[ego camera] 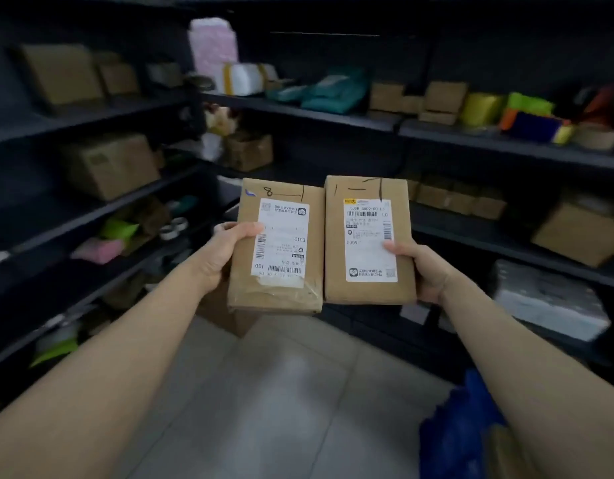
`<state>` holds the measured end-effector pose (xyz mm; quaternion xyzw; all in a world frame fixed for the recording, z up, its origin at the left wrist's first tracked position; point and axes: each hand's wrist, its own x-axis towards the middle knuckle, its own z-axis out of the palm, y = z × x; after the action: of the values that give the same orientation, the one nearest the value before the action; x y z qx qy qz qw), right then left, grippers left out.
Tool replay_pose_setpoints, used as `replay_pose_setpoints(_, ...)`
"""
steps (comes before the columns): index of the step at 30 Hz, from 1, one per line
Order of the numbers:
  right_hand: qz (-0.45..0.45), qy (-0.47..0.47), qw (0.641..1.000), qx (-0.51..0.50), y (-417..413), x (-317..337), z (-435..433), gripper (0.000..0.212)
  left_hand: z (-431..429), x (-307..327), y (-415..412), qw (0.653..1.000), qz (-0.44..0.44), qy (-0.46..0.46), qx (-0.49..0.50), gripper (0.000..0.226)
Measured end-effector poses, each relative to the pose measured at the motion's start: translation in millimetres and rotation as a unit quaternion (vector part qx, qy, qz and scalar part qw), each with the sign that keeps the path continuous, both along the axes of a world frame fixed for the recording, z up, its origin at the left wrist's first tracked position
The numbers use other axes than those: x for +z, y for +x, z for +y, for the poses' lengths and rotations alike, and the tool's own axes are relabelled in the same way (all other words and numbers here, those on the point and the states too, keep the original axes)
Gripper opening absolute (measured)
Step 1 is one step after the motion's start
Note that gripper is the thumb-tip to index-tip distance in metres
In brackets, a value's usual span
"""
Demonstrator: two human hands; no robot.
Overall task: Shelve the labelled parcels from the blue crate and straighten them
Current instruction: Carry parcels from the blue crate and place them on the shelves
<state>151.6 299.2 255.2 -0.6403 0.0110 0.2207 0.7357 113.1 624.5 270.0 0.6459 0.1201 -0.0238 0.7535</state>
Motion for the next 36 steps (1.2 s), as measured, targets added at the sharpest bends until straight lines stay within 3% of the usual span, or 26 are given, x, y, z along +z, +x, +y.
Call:
replay_pose_setpoints(8, -0.025, -0.007, 0.974, 0.224, 32, 0, 254, 0.064, 222, -7, -105, 0.981, 0.014, -0.022, 0.19, 0.084)
replay_pose_setpoints(12, -0.023, -0.015, 0.957, 0.288, 25, -7, 370, 0.073, 311, -10, -154, 0.96, 0.02, -0.031, 0.277, 0.076)
replay_pose_setpoints(18, 0.0, -0.042, 0.925, 0.378, 3, -24, 506, 0.075, 395, -29, -232, 0.931, 0.042, -0.031, 0.36, 0.088)
replay_pose_setpoints(26, -0.001, -0.054, 0.858, 0.51, -37, -35, 654, 0.081, 439, -57, -324, 0.843, 0.076, -0.038, 0.531, 0.072)
replay_pose_setpoints(30, 0.009, -0.045, 0.825, 0.563, -66, -41, 716, 0.07, 439, -65, -366, 0.786, 0.068, -0.05, 0.612, 0.079)
replay_pose_setpoints(36, 0.023, -0.06, 0.772, 0.632, -142, -44, 784, 0.079, 443, -67, -443, 0.719, 0.032, -0.065, 0.692, 0.092)
